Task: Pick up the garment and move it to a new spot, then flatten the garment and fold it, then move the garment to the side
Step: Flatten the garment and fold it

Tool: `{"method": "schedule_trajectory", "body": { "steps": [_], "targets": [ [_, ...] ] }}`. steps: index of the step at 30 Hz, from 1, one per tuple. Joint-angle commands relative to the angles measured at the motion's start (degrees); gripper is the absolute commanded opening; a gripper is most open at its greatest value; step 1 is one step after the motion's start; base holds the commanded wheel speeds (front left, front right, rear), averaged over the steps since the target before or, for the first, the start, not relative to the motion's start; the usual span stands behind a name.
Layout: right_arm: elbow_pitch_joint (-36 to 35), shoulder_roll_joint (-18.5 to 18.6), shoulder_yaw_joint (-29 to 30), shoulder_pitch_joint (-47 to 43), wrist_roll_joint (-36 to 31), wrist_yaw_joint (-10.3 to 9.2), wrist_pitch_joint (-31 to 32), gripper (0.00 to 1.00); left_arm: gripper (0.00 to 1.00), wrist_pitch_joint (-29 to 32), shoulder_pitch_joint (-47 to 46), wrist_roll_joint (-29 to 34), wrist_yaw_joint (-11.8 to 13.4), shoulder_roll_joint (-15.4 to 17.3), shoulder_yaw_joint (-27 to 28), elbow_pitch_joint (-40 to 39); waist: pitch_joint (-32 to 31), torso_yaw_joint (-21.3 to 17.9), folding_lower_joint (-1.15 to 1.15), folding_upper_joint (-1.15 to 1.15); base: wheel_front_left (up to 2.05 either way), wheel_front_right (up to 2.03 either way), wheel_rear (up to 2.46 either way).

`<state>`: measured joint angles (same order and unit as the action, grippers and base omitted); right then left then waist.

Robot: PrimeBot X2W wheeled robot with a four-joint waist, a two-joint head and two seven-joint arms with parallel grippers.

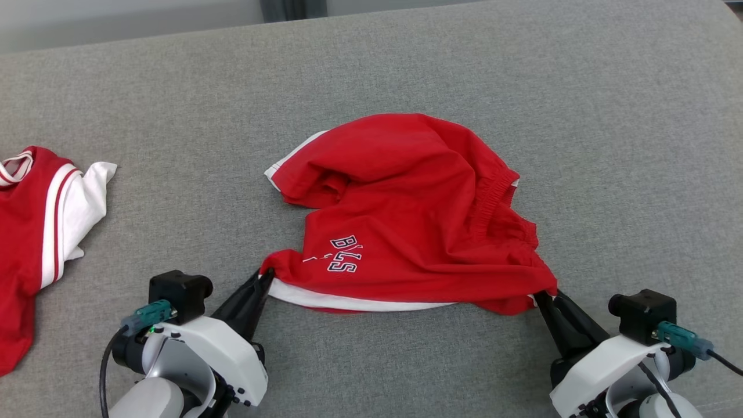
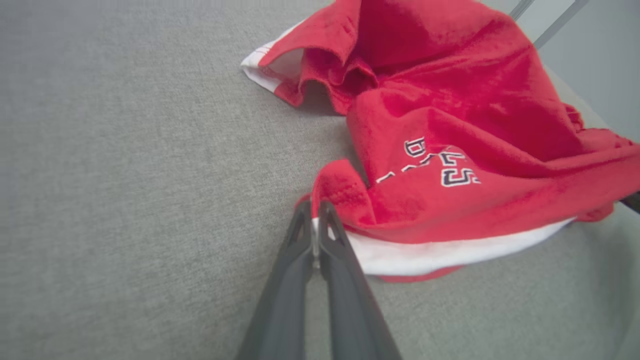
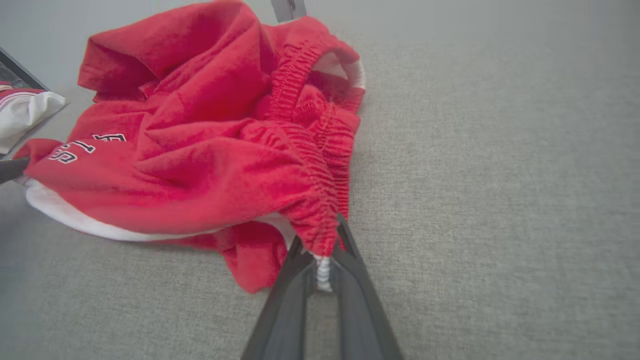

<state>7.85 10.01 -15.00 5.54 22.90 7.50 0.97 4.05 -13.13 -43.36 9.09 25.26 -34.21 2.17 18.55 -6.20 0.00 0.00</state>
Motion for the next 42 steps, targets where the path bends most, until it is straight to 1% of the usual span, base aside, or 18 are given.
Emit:
{"method": "schedule_trajectory", "body": {
  "steps": [1,5,10,12,13,17,21,26,30,35,38,39,41,42],
  "targets": [
    [-1.0,0.3,0.14,-0.58,0.89,-0.02,-0.42,0.0,0.0,-0.3,-0.93,0.45,0.51,0.57,0.55,-0.57,-0.21,-0.24,0.0,0.0,0.0,0.0,0.0],
    [-4.99,0.66,1.29,-1.13,1.84,-0.02,-0.37,0.0,0.0,-1.04,-0.8,0.17,1.7,1.15,1.81,-3.17,-1.16,-0.71,0.0,0.0,0.0,0.0,0.0],
    [-10.25,1.1,2.98,0.23,2.47,-0.02,0.53,0.0,0.0,-1.58,-1.72,-0.32,2.37,1.81,3.76,-7.93,-2.91,-0.45,0.0,0.0,0.0,0.0,0.0],
    [-11.09,0.91,3.38,0.76,2.99,-0.02,0.61,0.0,0.0,-1.81,-2.16,-0.38,2.61,1.9,4.26,-8.9,-3.29,-0.31,0.0,0.0,0.0,0.0,0.0],
    [-11.75,1.12,3.77,1.27,2.76,-0.02,0.84,0.0,0.0,-2.04,-2.63,0.21,3.09,2.29,4.8,-9.81,-3.7,-0.16,0.0,0.0,0.0,0.0,0.0],
    [-14.51,0.47,5.44,4.47,3.26,-0.02,-0.41,0.0,0.0,-3.51,-4.78,1.13,4.7,2.14,6.99,-14.1,-5.53,0.45,0.0,0.0,0.0,0.0,0.0],
    [-16.3,-1.03,6.96,8.43,3.2,-0.02,-1.91,0.0,0.0,-4.58,-7.52,2.83,6.15,2.28,8.56,-17.46,-7.35,0.85,0.0,0.0,0.0,0.0,0.0],
    [-18.11,-2.41,7.09,12.71,1.88,-0.02,-2.26,0.0,0.0,-4.67,-10.96,4.91,7.74,2.65,9.75,-20.53,-9.25,1.08,0.0,0.0,0.0,0.0,0.0],
    [-19.53,-2.48,6.92,14.93,0.38,-0.02,-1.51,0.0,0.0,-4.26,-12.9,6.19,8.55,3.08,10.17,-22.75,-10.36,1.05,0.0,0.0,0.0,0.0,0.0],
    [-19.8,-2.36,7.1,16.04,0.03,-0.02,-0.31,0.0,0.0,-4.34,-14.15,7.11,9.75,2.86,10.55,-25.25,-10.85,1.17,0.0,0.0,0.0,0.0,0.0],
    [-18.17,-2.43,7.29,17.36,0.94,-0.02,0.46,0.0,0.0,-3.76,-15.1,6.75,9.62,2.8,10.72,-24.88,-10.38,1.13,0.0,0.0,0.0,0.0,0.0],
    [-17.23,-2.55,7.38,18.31,1.5,-0.02,0.45,0.0,0.0,-3.51,-15.69,6.16,9.1,2.59,10.61,-24.28,-10.13,1.1,0.0,0.0,0.0,0.0,0.0],
    [-14.17,-0.98,7.19,20.76,0.39,-0.02,1.27,0.0,0.0,-2.85,-17.7,5.49,7.98,2.61,10.6,-22.11,-9.47,1.05,0.0,0.0,0.0,0.0,0.0],
    [-12.68,-1.01,7.06,22.44,0.66,-0.02,1.18,0.0,0.0,-2.43,-19.02,5.07,7.22,2.46,10.48,-20.62,-9.06,1.11,0.0,0.0,0.0,0.0,0.0]
  ]
}}
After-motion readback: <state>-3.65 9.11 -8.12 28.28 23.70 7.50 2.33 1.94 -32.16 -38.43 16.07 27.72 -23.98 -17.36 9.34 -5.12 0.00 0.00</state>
